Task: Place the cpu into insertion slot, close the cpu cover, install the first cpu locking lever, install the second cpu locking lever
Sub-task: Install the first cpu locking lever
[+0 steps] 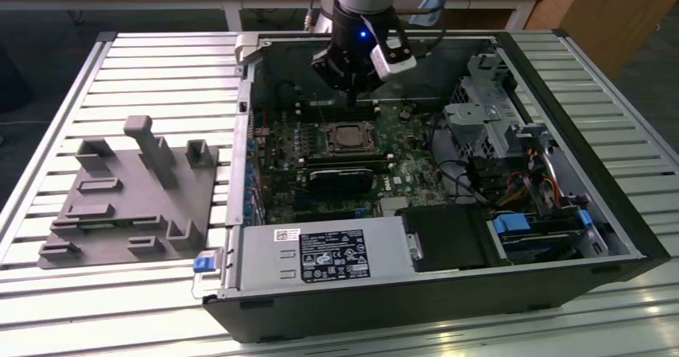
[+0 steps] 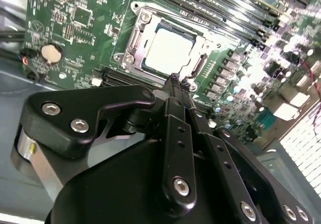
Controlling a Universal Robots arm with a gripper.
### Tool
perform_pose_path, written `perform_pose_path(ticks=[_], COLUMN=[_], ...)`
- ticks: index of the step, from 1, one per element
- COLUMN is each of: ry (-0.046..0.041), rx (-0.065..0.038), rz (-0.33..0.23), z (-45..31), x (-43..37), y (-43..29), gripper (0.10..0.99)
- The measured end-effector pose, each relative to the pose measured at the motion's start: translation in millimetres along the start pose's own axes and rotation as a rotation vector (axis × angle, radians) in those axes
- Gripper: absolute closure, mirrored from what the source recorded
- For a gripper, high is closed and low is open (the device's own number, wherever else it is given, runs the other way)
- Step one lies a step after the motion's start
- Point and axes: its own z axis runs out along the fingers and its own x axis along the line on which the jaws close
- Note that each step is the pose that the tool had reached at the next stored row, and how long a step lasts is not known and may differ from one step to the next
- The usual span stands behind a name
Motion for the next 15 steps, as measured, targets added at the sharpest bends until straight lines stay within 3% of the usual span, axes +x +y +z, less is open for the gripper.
perform_pose_path(ticks=[7,15], ry=[-0.0041,-0.0226], rx=[-0.001,-0.003], rz=[-0.008,-0.010], z=[0.8,2.7], x=[13.6,34.0], y=[-1.7,-4.0], gripper=[0.980,0.980])
